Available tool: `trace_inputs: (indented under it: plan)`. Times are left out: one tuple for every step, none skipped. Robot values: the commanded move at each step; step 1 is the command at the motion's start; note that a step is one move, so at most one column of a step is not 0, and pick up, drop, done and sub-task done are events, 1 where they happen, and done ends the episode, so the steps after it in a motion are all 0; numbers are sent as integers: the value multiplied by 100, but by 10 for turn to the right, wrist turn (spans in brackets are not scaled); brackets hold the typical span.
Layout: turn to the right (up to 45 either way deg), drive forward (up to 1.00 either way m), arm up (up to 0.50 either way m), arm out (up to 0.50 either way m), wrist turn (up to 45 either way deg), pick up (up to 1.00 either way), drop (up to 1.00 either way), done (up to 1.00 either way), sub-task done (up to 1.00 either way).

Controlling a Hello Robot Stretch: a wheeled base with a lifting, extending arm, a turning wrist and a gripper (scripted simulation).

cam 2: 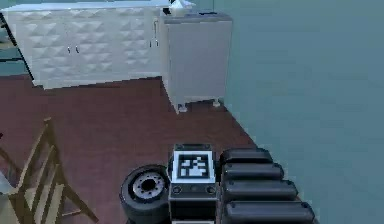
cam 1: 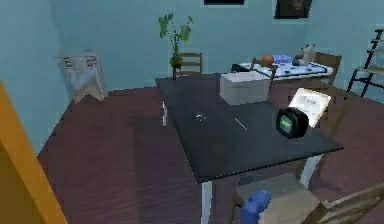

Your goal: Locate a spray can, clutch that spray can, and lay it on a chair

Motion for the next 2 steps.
trace_inputs:
  plan:
    - [-450, 0, 0, 0, 0, 0, 0, 0, 0]
    - [-450, 0, 0, 0, 0, 0, 0, 0, 0]
